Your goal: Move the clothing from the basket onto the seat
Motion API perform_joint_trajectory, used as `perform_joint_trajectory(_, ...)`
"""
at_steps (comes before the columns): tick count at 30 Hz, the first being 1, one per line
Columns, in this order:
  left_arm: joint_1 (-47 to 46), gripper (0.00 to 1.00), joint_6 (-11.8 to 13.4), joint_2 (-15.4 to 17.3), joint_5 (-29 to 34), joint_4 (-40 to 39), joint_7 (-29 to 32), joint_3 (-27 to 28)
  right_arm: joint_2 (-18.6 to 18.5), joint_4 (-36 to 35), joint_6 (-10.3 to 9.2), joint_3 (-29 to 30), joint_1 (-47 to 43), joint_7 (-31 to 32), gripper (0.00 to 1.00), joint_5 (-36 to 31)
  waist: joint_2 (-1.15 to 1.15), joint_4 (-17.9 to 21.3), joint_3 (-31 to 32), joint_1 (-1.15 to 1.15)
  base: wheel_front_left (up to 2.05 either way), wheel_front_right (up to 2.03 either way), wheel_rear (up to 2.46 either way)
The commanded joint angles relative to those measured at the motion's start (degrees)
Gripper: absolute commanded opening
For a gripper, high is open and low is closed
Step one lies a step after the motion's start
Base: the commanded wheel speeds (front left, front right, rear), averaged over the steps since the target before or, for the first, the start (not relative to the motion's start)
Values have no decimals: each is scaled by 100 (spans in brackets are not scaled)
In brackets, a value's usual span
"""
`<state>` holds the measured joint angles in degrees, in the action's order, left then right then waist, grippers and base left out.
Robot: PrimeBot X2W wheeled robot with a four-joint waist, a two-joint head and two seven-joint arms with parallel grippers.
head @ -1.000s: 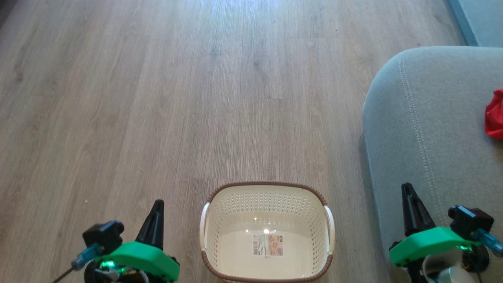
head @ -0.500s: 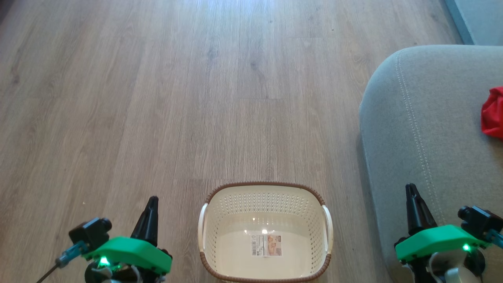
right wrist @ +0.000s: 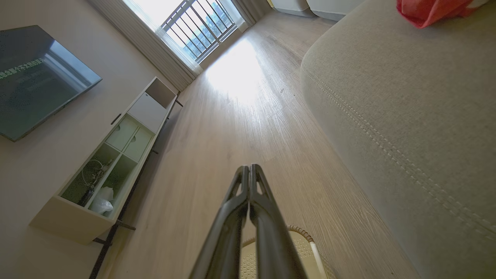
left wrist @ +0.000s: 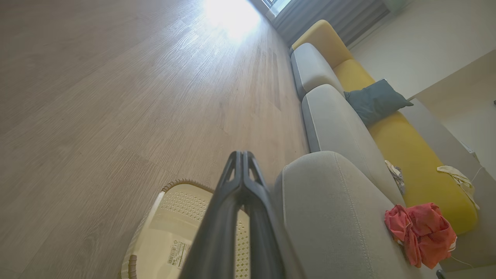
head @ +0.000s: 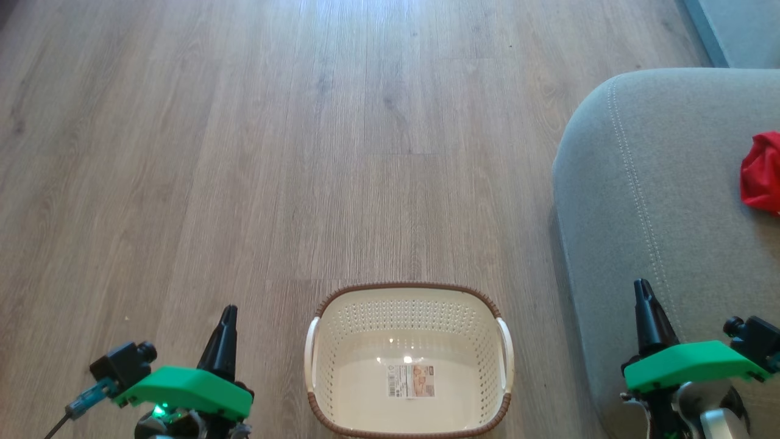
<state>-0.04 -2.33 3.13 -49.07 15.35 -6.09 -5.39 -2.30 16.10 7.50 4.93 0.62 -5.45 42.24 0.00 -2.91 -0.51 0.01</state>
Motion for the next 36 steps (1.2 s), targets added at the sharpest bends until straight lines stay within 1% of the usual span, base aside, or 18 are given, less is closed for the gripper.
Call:
perform_joint_trajectory(1,-332,0,-41,49,-131,-175,20,163,-43,-203,0,-32,264,26,0,152,0,3,0,-1,0,0,0)
perform_joint_trajectory(36,-468,0,-277,56,-2260,-155,588,615,-50,-205,-1,64,410,608,0,2561,0,146,17,-1,0,0,0)
